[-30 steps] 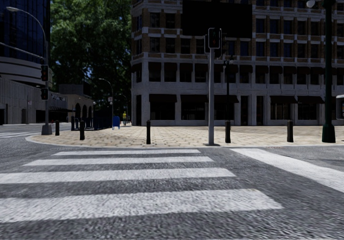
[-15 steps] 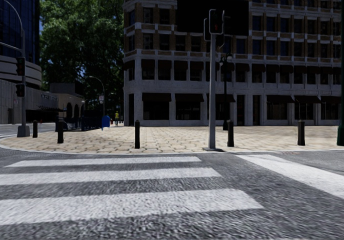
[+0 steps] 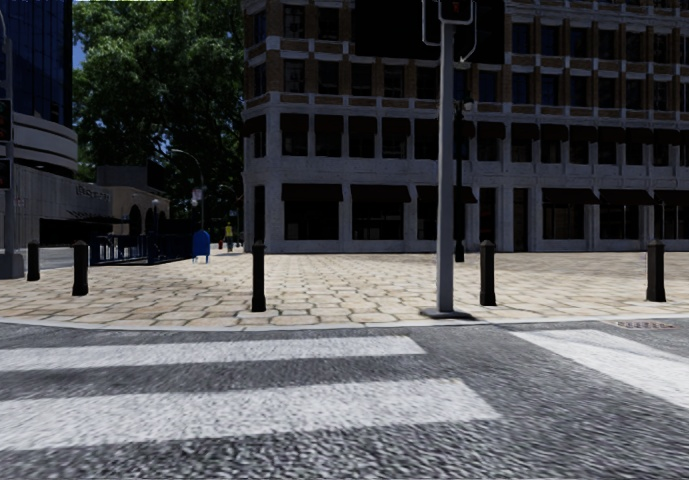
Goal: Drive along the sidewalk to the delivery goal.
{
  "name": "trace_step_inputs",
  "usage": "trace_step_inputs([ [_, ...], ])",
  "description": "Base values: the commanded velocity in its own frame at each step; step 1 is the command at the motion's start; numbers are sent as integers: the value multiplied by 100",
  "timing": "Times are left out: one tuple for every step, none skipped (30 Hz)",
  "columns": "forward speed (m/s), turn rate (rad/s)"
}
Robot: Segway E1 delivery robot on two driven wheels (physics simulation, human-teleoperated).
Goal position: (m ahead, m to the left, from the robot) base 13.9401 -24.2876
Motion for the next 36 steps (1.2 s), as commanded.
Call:
trace_step_inputs([
  [200, 0],
  [200, 0],
  [200, 0],
  [200, 0],
  [200, 0],
  [200, 0],
  [200, 0],
  [200, 0],
  [200, 0],
  [200, 0],
  [200, 0],
  [200, 0],
  [200, 0],
  [200, 0],
  [200, 0],
  [200, 0],
  [200, 0],
  [200, 0],
  [200, 0],
  [200, 0],
  [200, 0],
  [200, 0],
  [200, 0],
  [200, 0],
  [200, 0],
  [200, 0],
  [200, 0],
  [200, 0],
  [200, 0],
  [200, 0],
  [200, 0],
  [200, 0],
  [200, 0],
  [200, 0],
  [200, 0],
  [200, 0],
])
